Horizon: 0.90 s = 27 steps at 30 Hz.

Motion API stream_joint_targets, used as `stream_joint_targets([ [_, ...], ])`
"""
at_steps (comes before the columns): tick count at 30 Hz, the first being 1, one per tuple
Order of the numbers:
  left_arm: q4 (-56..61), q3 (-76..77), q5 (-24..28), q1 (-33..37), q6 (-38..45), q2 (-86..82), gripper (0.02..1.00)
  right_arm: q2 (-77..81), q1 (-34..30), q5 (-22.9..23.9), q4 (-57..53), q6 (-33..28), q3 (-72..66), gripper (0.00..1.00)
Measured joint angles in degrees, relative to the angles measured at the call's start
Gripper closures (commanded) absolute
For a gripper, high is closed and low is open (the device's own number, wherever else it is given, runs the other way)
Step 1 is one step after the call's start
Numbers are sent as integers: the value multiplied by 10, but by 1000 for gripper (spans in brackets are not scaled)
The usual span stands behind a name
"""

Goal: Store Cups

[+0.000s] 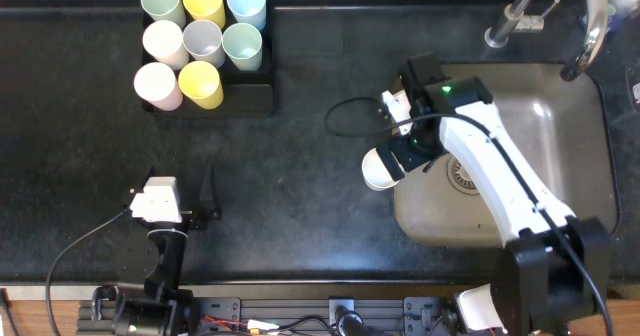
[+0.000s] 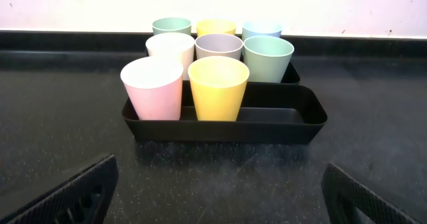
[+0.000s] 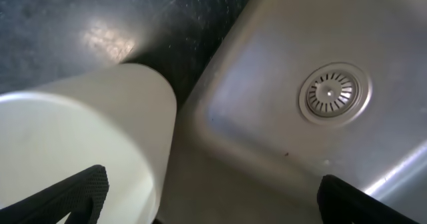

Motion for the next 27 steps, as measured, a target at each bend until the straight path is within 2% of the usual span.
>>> stream_joint_targets([
  [2,0,0,0,0,0,0,20,10,0,0,2,-3,0,40],
  [3,0,0,0,0,0,0,20,13,0,0,3,-6,0,123],
  [4,0,0,0,0,0,0,20,16,0,0,3,-10,0,498],
  [5,0,0,0,0,0,0,20,17,0,-1,4,-12,0,956],
  [11,0,0,0,0,0,0,20,17,3,-31,-7,-7,2,956],
  [17,0,0,0,0,0,0,20,17,27,-34,-54,-1,62,958],
  [23,0,0,0,0,0,0,20,37,72,-25,-129,23,283,956],
  [27,0,0,0,0,0,0,20,118,131,-24,-205,37,501,956],
])
